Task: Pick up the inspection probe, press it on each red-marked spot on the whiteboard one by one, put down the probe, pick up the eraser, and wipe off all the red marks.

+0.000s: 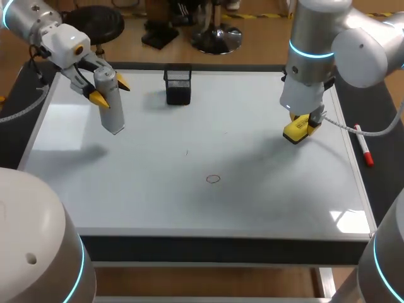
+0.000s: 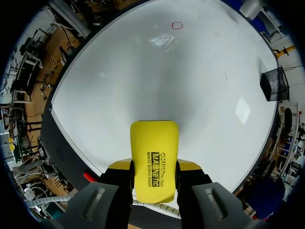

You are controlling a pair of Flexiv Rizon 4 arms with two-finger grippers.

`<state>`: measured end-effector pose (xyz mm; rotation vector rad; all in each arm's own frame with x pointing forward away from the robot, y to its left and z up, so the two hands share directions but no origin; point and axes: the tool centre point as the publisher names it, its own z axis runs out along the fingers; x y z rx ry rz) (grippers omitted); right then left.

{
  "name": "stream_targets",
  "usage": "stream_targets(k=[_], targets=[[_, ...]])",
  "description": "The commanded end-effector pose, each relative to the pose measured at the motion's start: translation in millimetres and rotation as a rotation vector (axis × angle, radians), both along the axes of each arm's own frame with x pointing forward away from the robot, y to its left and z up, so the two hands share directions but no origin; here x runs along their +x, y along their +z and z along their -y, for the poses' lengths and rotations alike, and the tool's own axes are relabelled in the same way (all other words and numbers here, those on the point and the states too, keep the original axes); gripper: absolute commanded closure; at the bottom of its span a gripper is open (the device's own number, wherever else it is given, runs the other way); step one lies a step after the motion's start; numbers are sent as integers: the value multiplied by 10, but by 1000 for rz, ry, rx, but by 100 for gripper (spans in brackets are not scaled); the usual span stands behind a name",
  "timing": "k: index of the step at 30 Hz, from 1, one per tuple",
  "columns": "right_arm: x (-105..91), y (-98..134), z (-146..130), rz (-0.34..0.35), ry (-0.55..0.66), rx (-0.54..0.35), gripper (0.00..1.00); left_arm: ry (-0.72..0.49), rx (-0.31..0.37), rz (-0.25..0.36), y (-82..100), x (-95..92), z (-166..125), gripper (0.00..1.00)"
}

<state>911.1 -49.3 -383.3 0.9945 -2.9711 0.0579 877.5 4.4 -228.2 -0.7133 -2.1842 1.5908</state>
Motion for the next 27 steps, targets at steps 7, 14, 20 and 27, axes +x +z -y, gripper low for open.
stream_targets(k=[7, 14, 20, 27], targets=[[7, 4, 3, -1, 1, -4, 100, 4, 3, 4, 14, -24, 9, 100], [7, 4, 3, -1, 1, -4, 100, 4, 3, 4, 14, -24, 9, 100], [-219, 127, -168, 39, 39, 6, 100, 4, 3, 4, 14, -24, 9, 100], [-540, 137, -577, 45, 137, 20, 100, 4, 3, 4, 14, -24, 9, 100]])
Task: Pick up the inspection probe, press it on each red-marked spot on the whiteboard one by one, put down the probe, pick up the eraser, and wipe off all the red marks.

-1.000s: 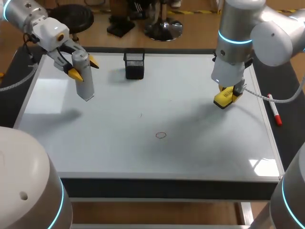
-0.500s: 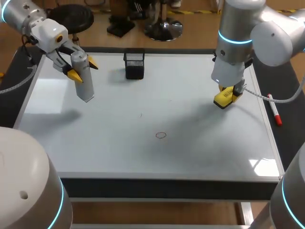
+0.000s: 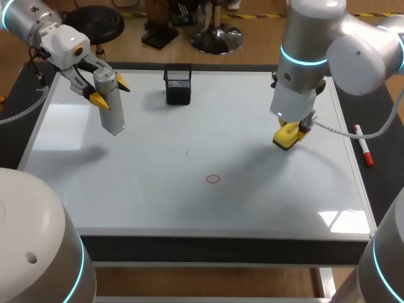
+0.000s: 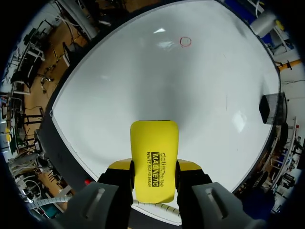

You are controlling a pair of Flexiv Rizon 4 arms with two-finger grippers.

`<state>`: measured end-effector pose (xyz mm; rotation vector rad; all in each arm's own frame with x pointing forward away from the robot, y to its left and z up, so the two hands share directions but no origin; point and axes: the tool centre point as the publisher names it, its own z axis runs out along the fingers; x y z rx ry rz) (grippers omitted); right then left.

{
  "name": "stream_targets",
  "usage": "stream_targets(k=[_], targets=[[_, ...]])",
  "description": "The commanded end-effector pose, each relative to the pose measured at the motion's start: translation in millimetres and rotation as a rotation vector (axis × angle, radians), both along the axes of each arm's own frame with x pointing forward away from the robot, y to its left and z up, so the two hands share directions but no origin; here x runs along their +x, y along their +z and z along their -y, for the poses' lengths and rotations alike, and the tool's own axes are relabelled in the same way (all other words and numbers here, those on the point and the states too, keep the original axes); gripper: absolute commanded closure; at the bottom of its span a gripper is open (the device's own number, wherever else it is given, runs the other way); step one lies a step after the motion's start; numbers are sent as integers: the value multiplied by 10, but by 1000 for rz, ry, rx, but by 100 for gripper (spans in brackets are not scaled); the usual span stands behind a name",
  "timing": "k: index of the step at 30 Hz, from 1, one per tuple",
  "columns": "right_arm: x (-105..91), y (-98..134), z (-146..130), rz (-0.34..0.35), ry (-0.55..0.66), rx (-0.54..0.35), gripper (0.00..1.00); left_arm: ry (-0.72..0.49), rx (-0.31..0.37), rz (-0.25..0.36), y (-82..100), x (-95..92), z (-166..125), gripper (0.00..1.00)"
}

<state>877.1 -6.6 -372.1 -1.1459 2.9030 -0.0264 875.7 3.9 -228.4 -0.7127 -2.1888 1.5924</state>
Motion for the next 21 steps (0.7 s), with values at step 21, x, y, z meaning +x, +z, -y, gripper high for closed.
stream_targets(k=[21], targets=[[-684, -74, -1527, 10, 431, -85, 100, 0, 3, 1, 16, -6, 4, 100]])
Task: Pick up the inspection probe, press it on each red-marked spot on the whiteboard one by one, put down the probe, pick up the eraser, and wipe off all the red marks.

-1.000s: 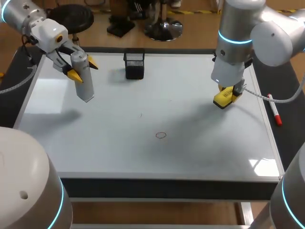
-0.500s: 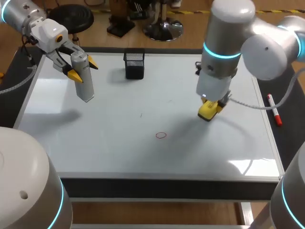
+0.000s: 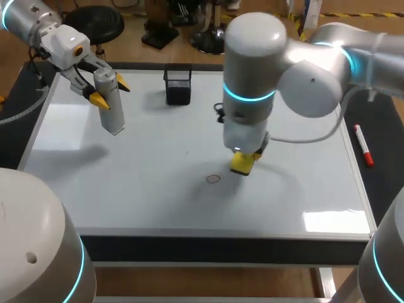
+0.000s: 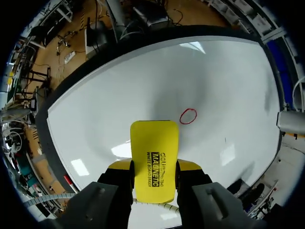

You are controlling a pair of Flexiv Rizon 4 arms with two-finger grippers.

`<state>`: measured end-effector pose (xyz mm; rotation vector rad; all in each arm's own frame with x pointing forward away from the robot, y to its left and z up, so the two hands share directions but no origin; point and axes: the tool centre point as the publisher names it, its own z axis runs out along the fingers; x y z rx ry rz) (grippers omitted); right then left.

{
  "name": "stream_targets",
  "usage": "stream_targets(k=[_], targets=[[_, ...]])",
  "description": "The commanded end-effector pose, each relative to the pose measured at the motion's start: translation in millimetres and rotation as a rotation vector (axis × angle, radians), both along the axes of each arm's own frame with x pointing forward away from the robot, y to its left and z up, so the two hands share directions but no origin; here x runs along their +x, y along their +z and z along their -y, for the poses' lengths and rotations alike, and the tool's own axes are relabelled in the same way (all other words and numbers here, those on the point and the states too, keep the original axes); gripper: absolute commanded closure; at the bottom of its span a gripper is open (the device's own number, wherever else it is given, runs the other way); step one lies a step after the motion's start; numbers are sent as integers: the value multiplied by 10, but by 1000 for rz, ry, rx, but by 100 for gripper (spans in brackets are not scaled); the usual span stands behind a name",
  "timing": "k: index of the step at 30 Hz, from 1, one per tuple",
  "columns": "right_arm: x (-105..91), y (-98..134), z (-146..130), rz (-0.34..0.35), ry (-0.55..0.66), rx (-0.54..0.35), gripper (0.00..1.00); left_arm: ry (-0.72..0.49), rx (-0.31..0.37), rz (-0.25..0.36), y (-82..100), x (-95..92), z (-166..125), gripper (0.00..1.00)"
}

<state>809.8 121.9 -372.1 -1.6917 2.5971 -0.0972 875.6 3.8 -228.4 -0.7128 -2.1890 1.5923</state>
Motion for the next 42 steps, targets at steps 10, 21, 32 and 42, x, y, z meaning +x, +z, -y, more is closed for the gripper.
stream_targets(k=[10, 21, 32, 42], targets=[[-132, -167, -673, -28, 168, -22, 100, 0, 3, 1, 16, -4, 4, 100], [-256, -307, -1049, -36, 305, -22, 100, 0, 3, 1, 16, -4, 4, 100], [-261, -489, -1129, -48, 339, -10, 100, 0, 3, 1, 16, -4, 4, 100], [-215, -598, -1014, -83, 318, -1, 100, 0, 3, 1, 16, -4, 4, 100]])
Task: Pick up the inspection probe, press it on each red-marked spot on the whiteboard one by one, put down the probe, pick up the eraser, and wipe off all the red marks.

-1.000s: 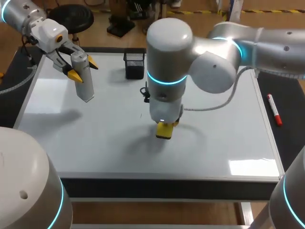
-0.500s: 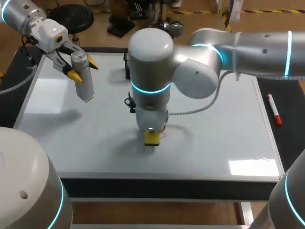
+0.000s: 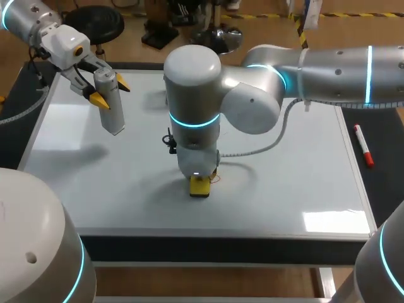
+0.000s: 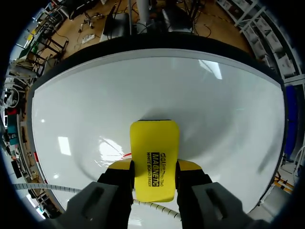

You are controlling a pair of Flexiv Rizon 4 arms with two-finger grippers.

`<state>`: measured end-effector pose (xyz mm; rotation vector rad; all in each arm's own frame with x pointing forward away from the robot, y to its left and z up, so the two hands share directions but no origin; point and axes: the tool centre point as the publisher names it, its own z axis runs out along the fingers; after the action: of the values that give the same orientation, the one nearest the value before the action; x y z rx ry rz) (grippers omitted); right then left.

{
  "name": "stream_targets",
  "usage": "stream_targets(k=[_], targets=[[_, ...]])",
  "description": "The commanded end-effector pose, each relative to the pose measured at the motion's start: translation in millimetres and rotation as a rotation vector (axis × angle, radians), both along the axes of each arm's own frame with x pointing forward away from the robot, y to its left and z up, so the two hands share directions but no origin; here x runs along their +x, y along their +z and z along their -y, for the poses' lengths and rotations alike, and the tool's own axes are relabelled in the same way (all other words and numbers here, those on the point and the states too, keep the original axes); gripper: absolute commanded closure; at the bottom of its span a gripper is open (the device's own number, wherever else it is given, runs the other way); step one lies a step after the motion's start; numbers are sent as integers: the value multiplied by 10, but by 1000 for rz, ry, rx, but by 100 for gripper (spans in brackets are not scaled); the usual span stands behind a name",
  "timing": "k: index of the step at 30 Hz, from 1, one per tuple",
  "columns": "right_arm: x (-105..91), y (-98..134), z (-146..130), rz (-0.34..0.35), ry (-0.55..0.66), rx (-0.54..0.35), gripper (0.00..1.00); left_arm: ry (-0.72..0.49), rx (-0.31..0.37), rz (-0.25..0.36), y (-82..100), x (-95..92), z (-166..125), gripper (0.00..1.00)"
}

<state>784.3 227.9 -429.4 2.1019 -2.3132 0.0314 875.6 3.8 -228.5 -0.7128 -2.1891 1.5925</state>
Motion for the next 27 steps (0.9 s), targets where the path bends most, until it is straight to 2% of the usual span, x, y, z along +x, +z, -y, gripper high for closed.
stream_targets(k=[1, 11, 27], targets=[[43, -34, 53, -9, -2, 2, 100, 0, 3, 0, 17, -4, 3, 100], [77, -57, 204, -14, -35, -7, 100, 0, 3, 0, 17, -4, 3, 100], [100, -66, 655, -6, -142, -50, 100, 0, 3, 0, 17, -4, 3, 100]])
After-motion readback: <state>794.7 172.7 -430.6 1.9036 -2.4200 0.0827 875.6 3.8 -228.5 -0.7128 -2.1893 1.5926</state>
